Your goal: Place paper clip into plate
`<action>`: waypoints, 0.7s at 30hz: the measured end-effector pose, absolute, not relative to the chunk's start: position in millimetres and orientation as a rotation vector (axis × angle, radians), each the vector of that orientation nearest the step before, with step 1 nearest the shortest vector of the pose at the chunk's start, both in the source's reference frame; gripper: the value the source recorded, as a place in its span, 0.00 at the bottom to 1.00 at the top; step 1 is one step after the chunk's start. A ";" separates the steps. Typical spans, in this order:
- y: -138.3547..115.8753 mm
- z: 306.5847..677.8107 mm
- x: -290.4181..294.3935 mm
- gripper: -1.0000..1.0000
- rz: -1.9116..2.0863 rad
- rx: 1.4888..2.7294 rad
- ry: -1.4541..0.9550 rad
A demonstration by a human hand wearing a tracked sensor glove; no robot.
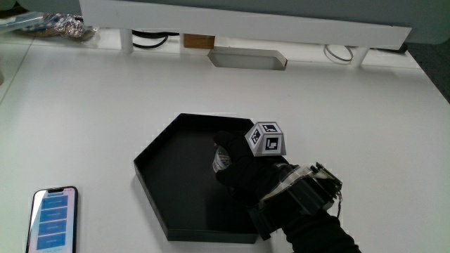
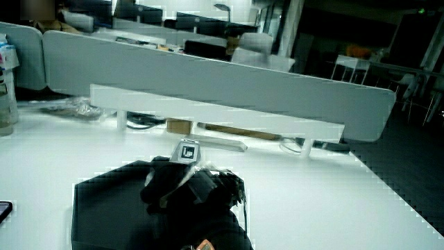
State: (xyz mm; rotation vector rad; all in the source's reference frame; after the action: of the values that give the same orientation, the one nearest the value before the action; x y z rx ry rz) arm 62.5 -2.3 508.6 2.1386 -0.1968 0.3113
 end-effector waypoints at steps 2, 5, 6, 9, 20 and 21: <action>-2.5 507.7 57.5 0.50 0.310 2.127 -0.209; -1.5 507.8 56.0 0.50 0.315 2.121 -0.206; -1.0 512.5 56.2 0.50 0.295 2.112 -0.200; 0.6 515.8 56.6 0.50 0.301 2.106 -0.189; 18.3 542.6 55.2 0.50 0.230 2.077 -0.158; 19.8 545.7 54.5 0.50 0.236 2.059 -0.173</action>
State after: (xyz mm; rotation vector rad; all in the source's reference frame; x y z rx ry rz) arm 54.5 19.8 545.7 2.0592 -0.1731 0.2362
